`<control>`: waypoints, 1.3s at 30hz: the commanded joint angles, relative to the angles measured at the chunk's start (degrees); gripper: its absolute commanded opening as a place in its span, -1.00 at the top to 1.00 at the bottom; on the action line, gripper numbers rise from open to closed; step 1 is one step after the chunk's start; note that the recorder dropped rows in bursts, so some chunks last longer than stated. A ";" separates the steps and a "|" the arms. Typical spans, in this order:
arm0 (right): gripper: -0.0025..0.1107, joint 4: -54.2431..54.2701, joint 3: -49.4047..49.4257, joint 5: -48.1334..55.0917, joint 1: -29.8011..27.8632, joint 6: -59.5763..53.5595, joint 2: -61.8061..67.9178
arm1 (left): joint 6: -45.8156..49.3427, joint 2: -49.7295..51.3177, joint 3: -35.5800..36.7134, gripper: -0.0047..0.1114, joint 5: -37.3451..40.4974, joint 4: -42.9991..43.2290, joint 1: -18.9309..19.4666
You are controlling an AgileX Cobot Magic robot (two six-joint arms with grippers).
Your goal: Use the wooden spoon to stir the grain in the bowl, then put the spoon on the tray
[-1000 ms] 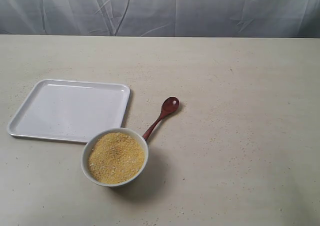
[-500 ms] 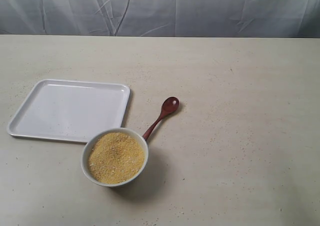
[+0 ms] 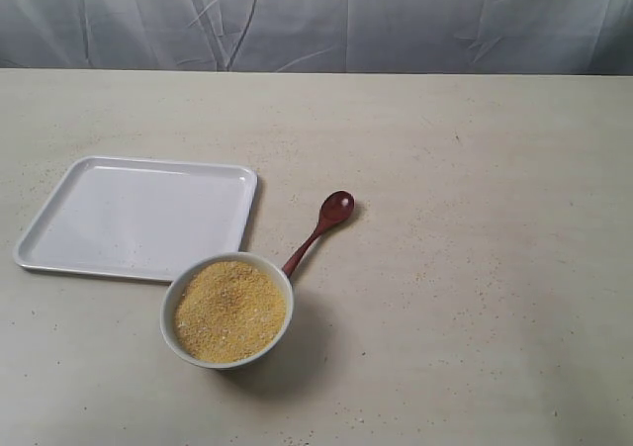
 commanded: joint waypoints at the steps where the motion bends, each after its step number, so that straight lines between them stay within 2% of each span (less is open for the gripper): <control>1: 0.96 0.06 0.14 -4.04 -0.46 -0.21 -0.30 | 0.01 -0.30 0.17 0.92 -0.60 0.00 -0.03; 8: 0.96 3.63 0.14 -1.90 -0.21 2.23 -0.30 | 0.01 -0.30 0.17 0.92 -0.60 0.00 -0.03; 12: 0.97 3.63 0.14 -1.24 -0.21 2.23 4.18 | 0.01 -0.30 0.17 0.92 -0.60 0.00 -0.03; 17: 0.97 3.63 -0.12 -8.40 -0.28 2.23 17.27 | 0.01 -0.30 0.17 0.92 -0.60 0.00 -0.03; 20: 0.97 3.63 -6.25 -8.48 -0.28 2.23 30.09 | 0.01 -0.30 0.17 0.92 -0.60 0.00 -0.03; 23: 0.97 3.63 -16.55 0.74 0.39 2.58 42.72 | 0.01 -0.30 0.17 0.92 -0.60 0.00 -0.03; 29: 0.97 3.63 -39.43 27.01 0.94 1.69 66.39 | 0.01 -0.30 0.17 0.92 -0.60 0.00 -0.03; 32: 0.97 3.72 -50.84 35.20 3.42 -5.70 76.43 | 0.01 -0.30 0.17 0.92 -0.60 0.00 -0.03; 35: 0.97 7.57 -60.42 42.86 8.53 -15.10 84.61 | 0.01 -0.30 0.17 0.92 -0.60 0.00 -0.03; 39: 0.97 14.55 -71.91 51.81 15.76 -36.03 95.27 | 0.01 -0.30 0.17 0.92 -0.60 0.00 -0.03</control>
